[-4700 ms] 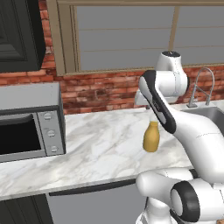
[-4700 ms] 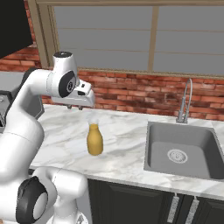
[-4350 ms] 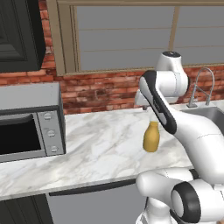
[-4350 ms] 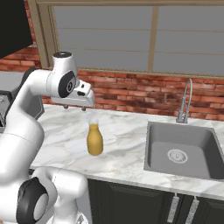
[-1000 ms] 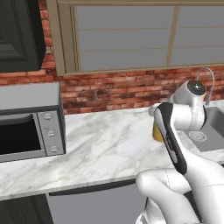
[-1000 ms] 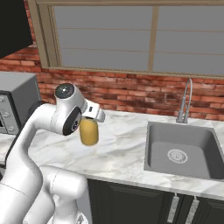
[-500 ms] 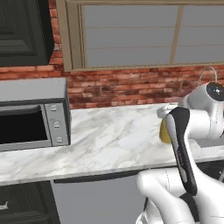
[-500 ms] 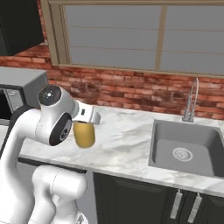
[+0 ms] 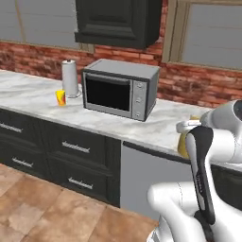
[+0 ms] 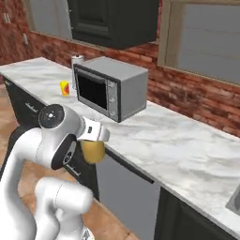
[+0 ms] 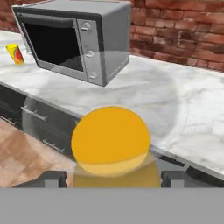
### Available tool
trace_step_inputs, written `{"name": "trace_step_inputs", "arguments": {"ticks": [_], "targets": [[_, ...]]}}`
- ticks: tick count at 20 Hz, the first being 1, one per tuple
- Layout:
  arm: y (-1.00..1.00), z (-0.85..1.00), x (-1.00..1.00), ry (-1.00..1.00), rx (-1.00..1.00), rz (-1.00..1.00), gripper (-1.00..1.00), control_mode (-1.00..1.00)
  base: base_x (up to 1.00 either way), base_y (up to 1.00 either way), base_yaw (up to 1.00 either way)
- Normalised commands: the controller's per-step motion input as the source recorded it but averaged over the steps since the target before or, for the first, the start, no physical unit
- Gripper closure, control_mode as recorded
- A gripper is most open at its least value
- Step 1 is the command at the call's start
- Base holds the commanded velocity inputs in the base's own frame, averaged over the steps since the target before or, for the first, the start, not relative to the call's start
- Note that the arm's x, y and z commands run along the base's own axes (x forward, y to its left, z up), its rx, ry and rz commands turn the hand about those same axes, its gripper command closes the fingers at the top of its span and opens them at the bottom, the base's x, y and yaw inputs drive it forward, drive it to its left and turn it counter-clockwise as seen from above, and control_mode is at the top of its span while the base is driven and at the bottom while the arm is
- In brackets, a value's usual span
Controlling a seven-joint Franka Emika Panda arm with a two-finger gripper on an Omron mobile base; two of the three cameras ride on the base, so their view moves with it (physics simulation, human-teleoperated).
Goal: Place the pitcher and cup on the dining counter for serving.
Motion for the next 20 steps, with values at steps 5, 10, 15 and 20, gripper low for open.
{"name": "trace_step_inputs", "arguments": {"ticks": [5,10,15,20], "targets": [[0.0,0.0,0.0,0.0,0.0,0.0,1.0,1.0,-0.05,0.0,0.99],[0.0,0.0,0.0,0.0,0.0,0.0,1.0,1.0,0.0,0.0,1.0],[0.0,0.0,0.0,0.0,0.0,0.0,1.0,1.0,0.03,0.0,0.99],[0.0,0.0,0.0,0.0,0.0,0.0,1.0,1.0,0.59,-0.12,0.84]]}}
